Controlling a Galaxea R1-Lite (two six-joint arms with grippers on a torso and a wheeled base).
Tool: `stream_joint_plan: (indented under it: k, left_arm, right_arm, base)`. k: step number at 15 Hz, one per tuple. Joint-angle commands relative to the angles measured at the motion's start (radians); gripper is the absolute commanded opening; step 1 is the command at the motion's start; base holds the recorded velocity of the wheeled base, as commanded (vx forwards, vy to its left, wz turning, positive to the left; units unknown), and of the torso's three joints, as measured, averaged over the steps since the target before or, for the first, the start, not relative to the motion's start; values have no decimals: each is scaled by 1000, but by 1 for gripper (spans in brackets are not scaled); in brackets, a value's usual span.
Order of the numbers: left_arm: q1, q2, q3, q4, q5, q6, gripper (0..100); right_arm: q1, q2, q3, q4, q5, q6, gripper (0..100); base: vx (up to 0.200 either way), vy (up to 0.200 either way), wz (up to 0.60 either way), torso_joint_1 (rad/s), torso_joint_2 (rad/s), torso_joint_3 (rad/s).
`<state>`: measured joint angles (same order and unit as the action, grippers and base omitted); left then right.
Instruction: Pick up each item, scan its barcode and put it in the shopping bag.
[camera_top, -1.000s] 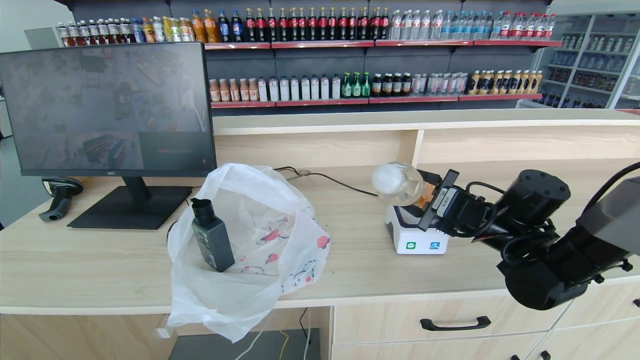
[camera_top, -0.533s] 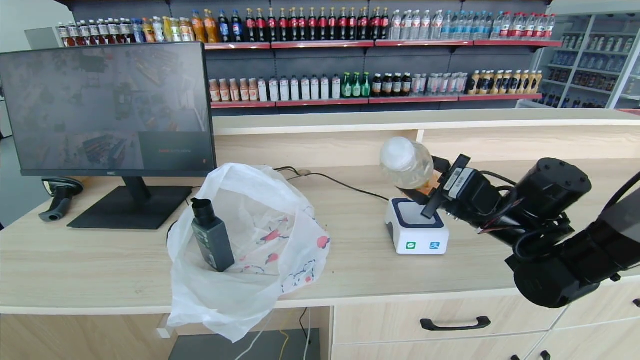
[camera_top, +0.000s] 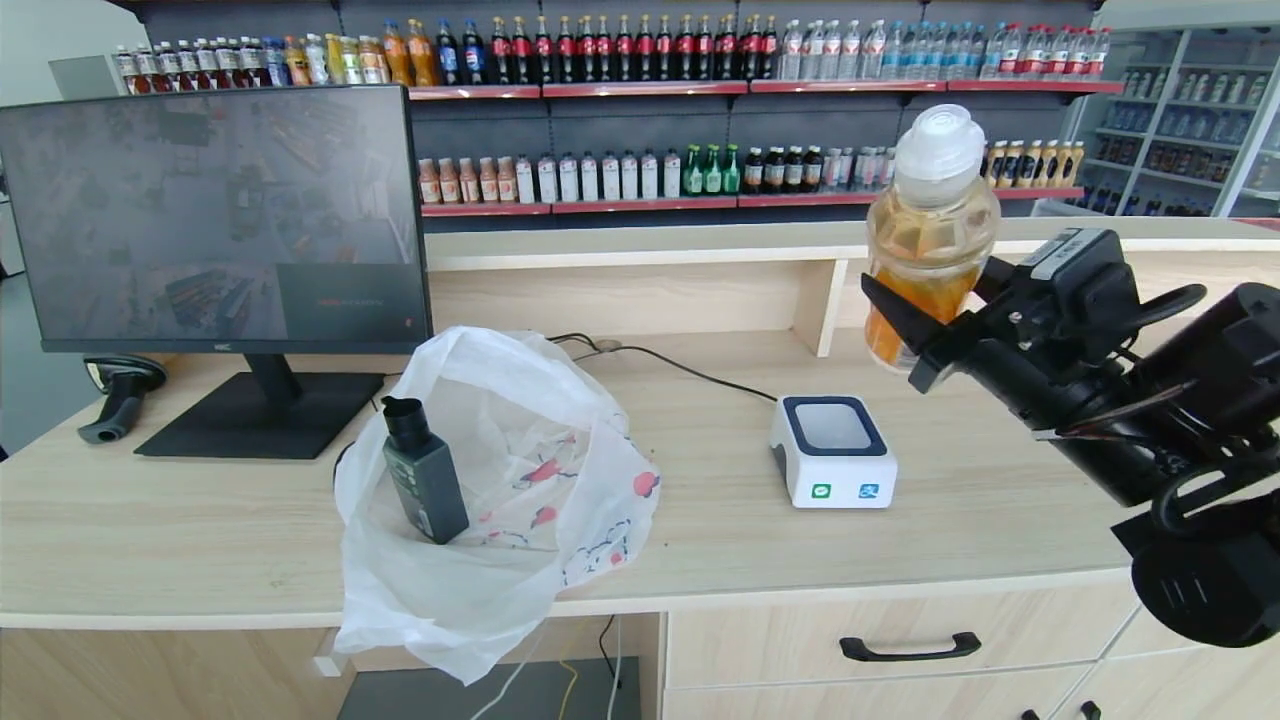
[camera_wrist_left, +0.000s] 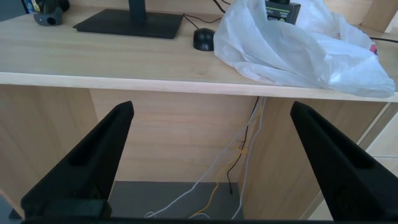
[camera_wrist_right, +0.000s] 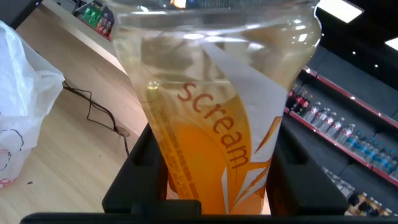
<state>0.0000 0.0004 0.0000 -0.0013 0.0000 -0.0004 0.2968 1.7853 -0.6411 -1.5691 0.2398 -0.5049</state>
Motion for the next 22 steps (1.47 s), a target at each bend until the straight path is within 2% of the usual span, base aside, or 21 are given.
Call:
stream_joint_plan:
  k: [1,2,4,7,11,15,20,22]
  left_arm:
    - [0,0,0,0,0,-1,100]
    - [0,0,0,0,0,-1,100]
    - [0,0,0,0,0,-1,100]
    - [0,0,0,0,0,-1,100]
    - [0,0,0,0,0,-1,100]
    - [0,0,0,0,0,-1,100]
    - [0,0,0,0,0,-1,100]
    - [0,0,0,0,0,-1,100]
  right_arm:
    - [1,-101,87,-2,-68,43,0]
    - [1,-132,152,-2,-123,103,0]
    - [-2,-158,225,-2,-160,253,0]
    - [-5,-141,238,-2,-181,378,0]
    - [-4,-144,285,-2,-203,394,0]
    - [-10,-152,316,-2,-205,416,0]
    - [-18,-145,327,-2,-205,427,0]
    - [-18,-144,334,-2,-205,430,0]
  base:
    - [0,0,0,0,0,0]
    - [0,0,0,0,0,0]
    - [0,0,0,0,0,0]
    - [0,0,0,0,0,0]
    - [0,0,0,0,0,0]
    - [-200,0,0,10,6,0]
    - [0,0,0,0,0,0]
    - [0,200,0,15,2,0]
